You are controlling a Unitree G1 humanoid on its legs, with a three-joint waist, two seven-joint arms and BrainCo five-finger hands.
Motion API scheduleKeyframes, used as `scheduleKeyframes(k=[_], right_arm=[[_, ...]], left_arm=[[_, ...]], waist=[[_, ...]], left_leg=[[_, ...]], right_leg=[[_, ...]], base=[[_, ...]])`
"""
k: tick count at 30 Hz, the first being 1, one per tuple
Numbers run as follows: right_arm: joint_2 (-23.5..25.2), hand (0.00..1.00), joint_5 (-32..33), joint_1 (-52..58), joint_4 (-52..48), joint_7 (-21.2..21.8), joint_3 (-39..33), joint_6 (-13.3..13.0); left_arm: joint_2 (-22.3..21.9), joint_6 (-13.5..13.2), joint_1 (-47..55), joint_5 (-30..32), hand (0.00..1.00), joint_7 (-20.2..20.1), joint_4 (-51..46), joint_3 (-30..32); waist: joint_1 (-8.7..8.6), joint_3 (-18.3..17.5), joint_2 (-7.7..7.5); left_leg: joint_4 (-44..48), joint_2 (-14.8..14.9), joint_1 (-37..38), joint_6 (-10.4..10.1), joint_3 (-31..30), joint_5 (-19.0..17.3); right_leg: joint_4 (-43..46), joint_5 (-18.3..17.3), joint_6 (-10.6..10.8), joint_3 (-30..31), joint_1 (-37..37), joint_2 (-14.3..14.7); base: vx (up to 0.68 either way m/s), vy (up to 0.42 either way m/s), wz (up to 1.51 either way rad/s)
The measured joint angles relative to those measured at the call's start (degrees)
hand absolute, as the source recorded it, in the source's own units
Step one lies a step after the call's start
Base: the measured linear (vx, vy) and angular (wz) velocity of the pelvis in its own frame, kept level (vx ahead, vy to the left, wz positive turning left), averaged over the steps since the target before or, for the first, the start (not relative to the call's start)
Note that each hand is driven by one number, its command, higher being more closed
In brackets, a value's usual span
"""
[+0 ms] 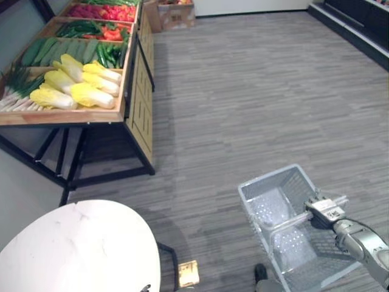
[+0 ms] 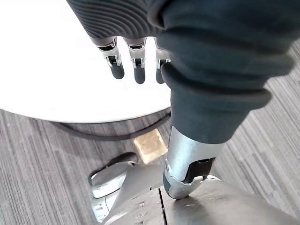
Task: Pick vegetable in the basket
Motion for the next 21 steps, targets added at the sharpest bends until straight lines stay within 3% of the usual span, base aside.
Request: scheduleKeyframes(k=[2, 4, 5, 6, 7, 9, 11, 12, 13, 14, 15, 16, 17, 18, 19, 20, 21], right_arm=[[0.49, 1.0, -0.23, 1.08, 0.0, 0.0, -1.46, 0.67], [2.6, 1.0, -0.33, 1.92, 0.11, -0.14, -3.13, 1.39], [3.62, 1.0, -0.34, 1.9, 0.36, -0.18, -3.77, 1.37], [3.81, 1.0, -0.33, 1.9, 0.54, -0.18, -3.96, 1.37], [3.9, 1.0, -0.27, 1.88, 1.45, -0.19, -4.18, 1.09], [4.66, 1.0, -0.27, 2.04, 2.42, -0.17, -4.43, 0.98], [5.73, 1.0, -0.33, 2.58, 3.0, -0.18, -5.99, 1.03], [5.98, 1.0, -0.33, 3.2, 3.02, -0.21, -6.48, 1.32], [6.08, 1.0, -0.35, 3.53, 3.4, -0.2, -7.49, 2.29], [6.14, 1.0, -0.36, 3.71, 3.73, -0.2, -8.95, 2.94], [6.03, 1.0, -0.37, 3.39, 3.75, -0.19, -9.41, 2.99], [6.03, 1.0, -0.39, 2.89, 3.67, -0.2, -10.07, 2.84], [6.03, 1.0, -0.37, 2.86, 3.57, -0.23, -10.36, 2.79], [5.97, 1.0, -0.27, 4.07, 3.45, -0.5, -11.22, 2.88], [5.96, 1.0, -0.21, 4.64, 3.41, -0.55, -11.29, 2.96], [5.91, 1.0, -0.2, 5.66, 2.9, -0.64, -11.28, 2.98], [6.01, 1.0, -0.19, 5.9, 2.64, -1.28, -11.24, 3.09]], left_arm=[[0.8, 0.01, 0.12, 0.01, 0.0, -0.18, 0.04, -0.85], [1.13, 0.02, 0.14, 0.01, 0.0, -0.53, -0.1, -0.88], [1.18, 0.2, 0.15, 0.01, 0.0, -0.75, -0.04, -0.9], [1.4, 0.22, -0.05, 0.01, 0.0, -0.78, -0.05, -0.88], [1.53, 0.3, -0.57, 0.01, 0.0, -0.84, -0.06, -0.83], [1.51, 0.35, -0.98, 0.11, 0.0, -0.83, -0.67, -0.62], [1.41, 0.33, -1.26, 0.3, 0.0, -0.71, -1.77, -0.18], [1.59, 0.29, -1.07, 0.45, 0.0, -0.65, -1.95, 0.22], [0.58, 0.21, -1.56, 0.57, 0.0, -0.65, -2.28, 1.03], [-1.21, -0.13, -2.31, 0.57, 0.0, -0.61, -2.24, 1.4], [-1.98, -0.23, -2.5, 0.56, 0.0, -0.54, -2.35, 1.51], [-3.02, -0.74, -2.54, 0.52, 0.0, -0.47, -2.21, 1.55], [-3.31, -0.84, -2.55, 0.4, 0.0, -0.48, -2.14, 1.55], [-3.84, -0.92, -2.59, -0.58, 0.0, -0.06, -2.3, 2.09], [-3.81, -0.91, -2.63, -0.96, 0.0, 0.19, -2.42, 2.15], [-3.8, -0.9, -2.47, -1.74, 0.0, 0.3, -2.79, 2.17], [-3.75, -0.99, -2.21, -1.76, 0.0, 0.29, -3.63, 2.14]], waist=[[-0.26, 1.33, -0.82], [-1.01, 1.67, -0.3], [-1.73, 1.79, -0.75], [-1.84, 1.8, -0.77], [-2.1, 2.0, -1.14], [-3.32, 2.28, -1.38], [-3.42, 2.69, -2.26], [-3.81, 2.77, -2.45], [-4.6, 3.14, -0.85], [-4.29, 2.75, 1.7], [-4.03, 2.59, 3.12], [-3.79, 2.51, 3.99], [-3.74, 2.53, 3.93], [-3.77, 2.65, 3.71], [-3.58, 2.7, 3.6], [-2.58, 3.15, 2.66], [-2.29, 3.16, 2.71]], left_leg=[[0.06, -0.63, 3.27, 1.05, -0.14, -1.21], [-0.78, -0.63, 5.7, 2.19, -0.71, -1.97], [-0.93, -0.46, 5.91, 2.56, -1.62, -2.23], [-1.38, -0.37, 6.02, 2.56, -1.68, -2.25], [-2.55, -0.18, 6.13, 2.56, -2.14, -2.25], [-4.82, -0.45, 6.99, 2.42, -4.23, -2.2], [-6.2, -0.91, 9.56, 0.46, -5.38, -2.44], [-6.75, -1.03, 10.83, -0.6, -6.82, -3.41], [-6.49, 0.51, 12.33, -0.83, -9.12, -4.71], [-4.02, 2.21, 11.83, -0.7, -11.43, -4.38], [-1.84, 3.07, 11.08, -0.58, -12.39, -3.86], [3.59, 3.82, 8.81, -0.44, -14.35, -1.65], [7.48, 3.77, 7.17, -0.77, -15.07, 0.23], [18.76, 3.73, 2.89, -1.19, -16.22, 6.98], [23.05, 3.8, 1.27, -1.37, -16.27, 11.53], [29.63, 3.97, -0.79, -2.14, -15.49, 19.47], [36.9, 4.25, -3.58, -1.79, -13.59, 18.72]], right_leg=[[9.37, 2.12, -2.95, 0.07, -2.07, -0.54], [15.73, 3.91, -3.59, -0.15, -5.01, -0.79], [13.44, -0.08, -2.92, -1.68, -5.41, -0.25], [10.8, -0.89, -3.19, -2.06, -5.67, 0.2], [2.56, -0.75, -3.0, -3.03, -5.67, 1.4], [-16.48, 2.26, -0.01, -2.61, -4.58, 1.9], [-25.42, 3.7, 1.02, -1.12, -4.6, 0.84], [-25.27, 3.38, 1.07, -1.2, -4.4, 0.22], [-20.51, 8.22, 2.86, -2.62, -4.95, 0.48], [-15.05, 7.81, 2.22, -4.38, -6.56, 1.68], [-12.69, 6.25, 0.44, -4.86, -7.1, 2.42], [-9.45, 3.19, -0.92, -6.08, -7.21, 3.26], [-7.97, 1.68, -1.53, -6.54, -6.82, 3.31], [-6.7, -1.24, -2.65, -7.97, -4.05, 3.33], [-6.49, -2.21, -3.16, -8.48, -2.29, 3.43], [-7.09, -4.11, -4.03, -8.41, 1.44, 3.73], [-8.64, -5.43, -5.26, -8.43, 4.89, 4.04]], base=[[0.04, 0.075, 0.03], [0.08, 0.049, 0.13], [0.11, 0.042, 0.17], [0.21, -0.004, 0.21], [0.23, -0.043, 0.23], [0.31, -0.11, 0.46], [0.44, -0.207, 0.58], [0.57, -0.335, 0.9], [0.56, -0.376, 0.91], [0.46, -0.328, 0.63], [0.43, -0.324, 0.3], [0.33, -0.262, 0.11], [0.43, -0.325, 0.31], [0.45, -0.308, 0.33], [0.55, -0.338, 0.25], [0.53, -0.274, 0.0], [0.43, -0.189, -0.07]])
